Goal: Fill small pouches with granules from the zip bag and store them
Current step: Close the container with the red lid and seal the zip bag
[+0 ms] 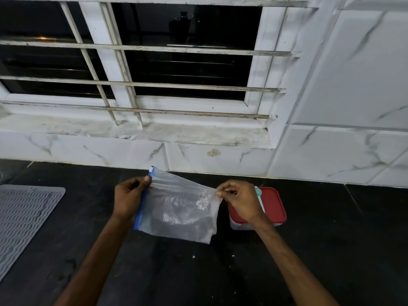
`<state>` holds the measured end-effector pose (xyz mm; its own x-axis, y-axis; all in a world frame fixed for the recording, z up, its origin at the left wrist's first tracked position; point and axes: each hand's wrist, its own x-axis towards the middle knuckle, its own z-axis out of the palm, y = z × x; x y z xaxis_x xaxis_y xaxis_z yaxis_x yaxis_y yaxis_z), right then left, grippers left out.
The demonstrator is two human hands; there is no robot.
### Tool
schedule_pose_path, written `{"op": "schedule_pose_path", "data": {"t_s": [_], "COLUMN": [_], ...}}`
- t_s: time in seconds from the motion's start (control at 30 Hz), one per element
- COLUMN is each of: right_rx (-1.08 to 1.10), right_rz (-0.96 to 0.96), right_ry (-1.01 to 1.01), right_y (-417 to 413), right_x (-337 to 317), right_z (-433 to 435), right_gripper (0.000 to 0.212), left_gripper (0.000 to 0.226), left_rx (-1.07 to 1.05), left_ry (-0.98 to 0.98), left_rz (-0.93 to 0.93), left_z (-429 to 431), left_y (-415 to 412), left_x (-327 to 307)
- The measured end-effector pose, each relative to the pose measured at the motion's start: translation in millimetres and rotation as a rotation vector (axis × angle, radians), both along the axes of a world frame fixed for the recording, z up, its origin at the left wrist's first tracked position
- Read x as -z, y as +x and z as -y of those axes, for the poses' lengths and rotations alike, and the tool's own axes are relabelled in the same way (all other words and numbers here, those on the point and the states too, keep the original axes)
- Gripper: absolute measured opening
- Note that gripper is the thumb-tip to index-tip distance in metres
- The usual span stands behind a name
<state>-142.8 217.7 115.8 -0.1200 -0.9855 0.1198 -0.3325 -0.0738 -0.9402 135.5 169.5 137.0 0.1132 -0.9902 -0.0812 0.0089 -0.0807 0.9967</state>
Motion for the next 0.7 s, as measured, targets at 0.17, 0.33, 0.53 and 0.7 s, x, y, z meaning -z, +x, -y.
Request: {"op": "schedule_pose_path", "data": {"t_s": [0.17, 0.33, 0.53, 0.7], "right_rx": [0.074, -0.151, -0.075, -0.016], "right_rz": [0.267, 0.547, 0.552, 0.557], "right_ry": [0.067, 0.506, 0.397, 0.460], "right_y": [7, 17, 32, 31], "right_x": [2, 16, 16, 6], "right_z": [3, -11, -21, -29], "right_gripper": [0.017, 0.031, 0.021, 0.025], "left_gripper": [0.020, 0.018, 0.014, 0.013], "left_rx": [-0.079, -0.127, -0.260, -0.428], "left_ry": [-0.051, -0.083, -0.160, -0.176], "left_rz": [-0.057, -0.127, -0.058, -0.070], "left_z": [1, 2, -1, -3], "left_y": [-7, -5, 1, 4], "left_x": [14, 9, 17, 22]}}
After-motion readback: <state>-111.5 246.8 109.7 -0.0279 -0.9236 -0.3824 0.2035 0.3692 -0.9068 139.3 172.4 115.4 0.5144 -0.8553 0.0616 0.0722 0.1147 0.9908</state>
